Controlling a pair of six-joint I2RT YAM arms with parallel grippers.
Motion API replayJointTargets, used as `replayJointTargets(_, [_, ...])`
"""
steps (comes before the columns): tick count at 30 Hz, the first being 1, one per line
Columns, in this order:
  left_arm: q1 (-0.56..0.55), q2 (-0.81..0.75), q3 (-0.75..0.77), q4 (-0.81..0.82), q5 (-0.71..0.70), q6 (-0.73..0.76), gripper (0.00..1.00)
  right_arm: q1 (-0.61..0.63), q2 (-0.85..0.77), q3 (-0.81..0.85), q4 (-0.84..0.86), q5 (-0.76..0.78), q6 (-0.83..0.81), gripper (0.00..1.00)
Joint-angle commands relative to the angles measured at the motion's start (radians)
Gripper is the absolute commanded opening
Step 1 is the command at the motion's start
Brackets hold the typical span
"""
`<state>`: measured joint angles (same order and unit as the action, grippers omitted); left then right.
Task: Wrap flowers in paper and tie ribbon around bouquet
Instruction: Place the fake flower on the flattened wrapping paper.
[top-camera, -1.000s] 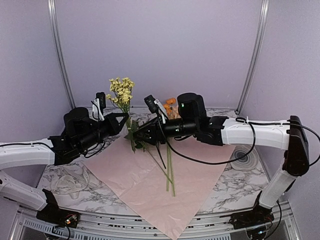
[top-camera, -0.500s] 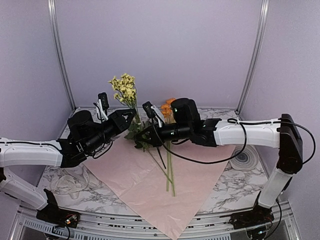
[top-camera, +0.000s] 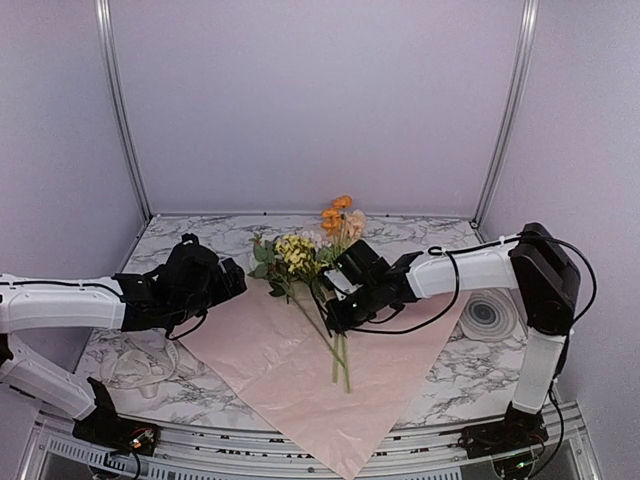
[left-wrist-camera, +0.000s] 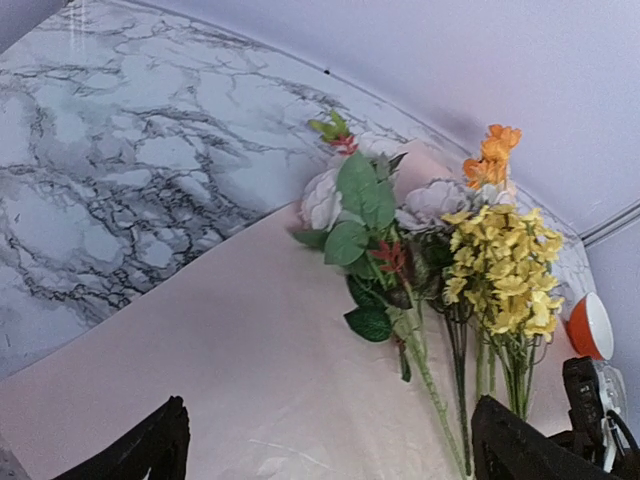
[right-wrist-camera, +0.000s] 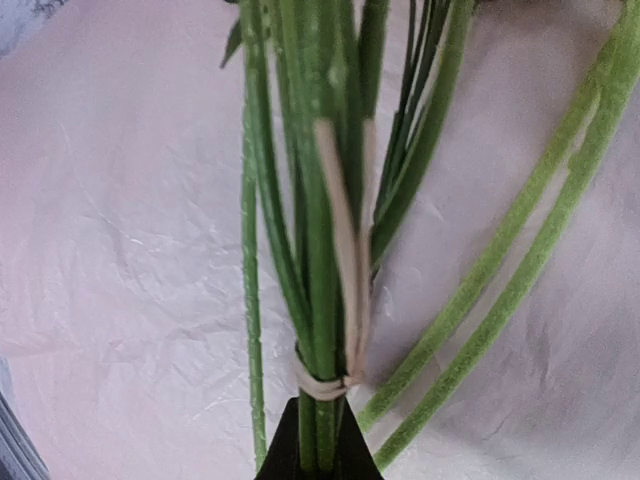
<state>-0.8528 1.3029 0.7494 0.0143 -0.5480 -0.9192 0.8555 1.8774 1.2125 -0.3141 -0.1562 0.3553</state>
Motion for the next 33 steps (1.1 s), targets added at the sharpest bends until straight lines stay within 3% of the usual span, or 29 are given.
replayJointTargets(1, [0.025,0.02,-0.061,-0.137,0.004,-0.067,0.99,0.007,0.027,0.043,-0.062,0.072,-0.026,0.0])
replayJointTargets(13, [0.063,0.031,-0.203,-0.152,0.083,-0.159,0.99,0.064,0.071,0.118,-0.052,0.118,-0.044,0.0])
replayJointTargets(15, [0.062,0.027,-0.215,-0.156,0.082,-0.162,0.99,0.063,0.088,0.137,-0.052,0.091,-0.042,0.09])
replayJointTargets(18, [0.063,0.021,-0.216,-0.175,0.08,-0.154,0.99,0.065,0.094,0.161,-0.067,0.081,-0.042,0.44])
replayJointTargets(21, [0.063,0.004,-0.213,-0.207,0.071,-0.143,0.99,0.062,0.069,0.176,-0.101,0.083,-0.05,0.57])
replayJointTargets(27, [0.063,-0.046,-0.249,-0.237,0.059,-0.15,0.99,0.004,-0.079,0.112,-0.132,0.033,-0.062,0.61])
replayJointTargets(33, [0.068,-0.016,-0.27,-0.197,0.055,-0.133,0.99,-0.194,-0.18,-0.078,-0.082,0.028,-0.032,0.58])
